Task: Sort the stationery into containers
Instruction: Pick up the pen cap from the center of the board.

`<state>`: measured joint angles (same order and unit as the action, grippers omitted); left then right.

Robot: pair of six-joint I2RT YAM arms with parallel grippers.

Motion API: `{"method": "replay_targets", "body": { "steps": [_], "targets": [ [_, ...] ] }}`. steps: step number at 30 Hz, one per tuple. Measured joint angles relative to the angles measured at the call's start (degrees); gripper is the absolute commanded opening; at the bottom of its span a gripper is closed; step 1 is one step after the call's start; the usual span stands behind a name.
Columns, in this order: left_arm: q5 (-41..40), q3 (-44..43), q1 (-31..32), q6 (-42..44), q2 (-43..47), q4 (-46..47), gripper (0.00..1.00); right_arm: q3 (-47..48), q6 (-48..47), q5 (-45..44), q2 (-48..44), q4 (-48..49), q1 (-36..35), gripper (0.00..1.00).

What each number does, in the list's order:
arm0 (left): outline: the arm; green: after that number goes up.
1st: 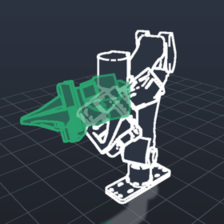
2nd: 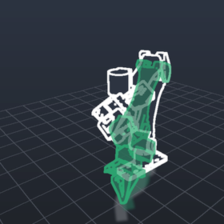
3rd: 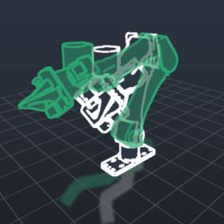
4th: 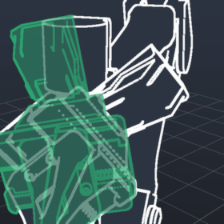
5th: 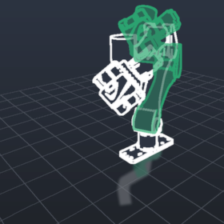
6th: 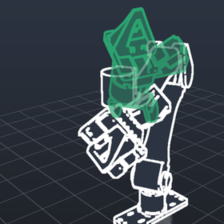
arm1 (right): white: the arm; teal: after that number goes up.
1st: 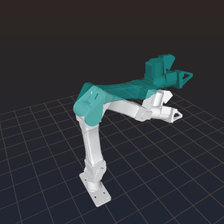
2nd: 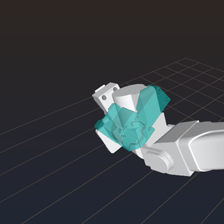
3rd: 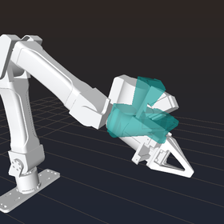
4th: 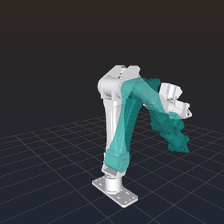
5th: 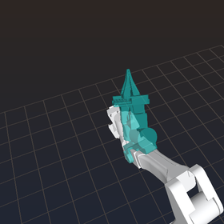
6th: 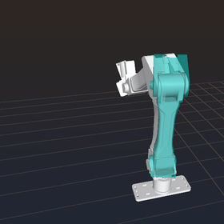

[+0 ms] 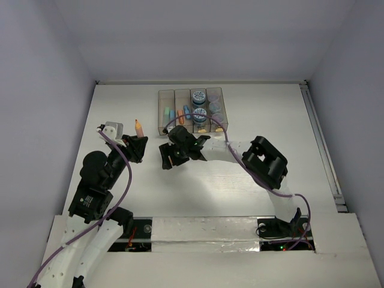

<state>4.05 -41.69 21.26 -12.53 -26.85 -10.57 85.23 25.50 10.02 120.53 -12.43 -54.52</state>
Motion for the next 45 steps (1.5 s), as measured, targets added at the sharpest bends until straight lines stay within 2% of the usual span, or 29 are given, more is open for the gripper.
{"method": "replay_targets", "body": {
  "steps": [6, 9, 36, 45],
  "targets": [
    [0.0, 0.0, 0.0, 0.0, 0.0, 0.0, 0.00, 2.5, -0.3, -1.2, 1.8, -0.9, -0.4, 0.62],
    [0.0, 0.0, 0.0, 0.0, 0.1, 0.0, 0.00, 4.2, -0.7, -2.3, 2.8, -1.7, -0.7, 0.56],
    [0.0, 0.0, 0.0, 0.0, 0.2, 0.0, 0.00, 15.0, -9.4, -16.1, 8.1, -12.7, -4.4, 0.55],
    [0.0, 0.0, -0.3, 0.0, 0.2, 0.0, 0.00, 17.4, -11.7, -18.0, 9.3, -15.1, -4.6, 0.50]
  ]
}}
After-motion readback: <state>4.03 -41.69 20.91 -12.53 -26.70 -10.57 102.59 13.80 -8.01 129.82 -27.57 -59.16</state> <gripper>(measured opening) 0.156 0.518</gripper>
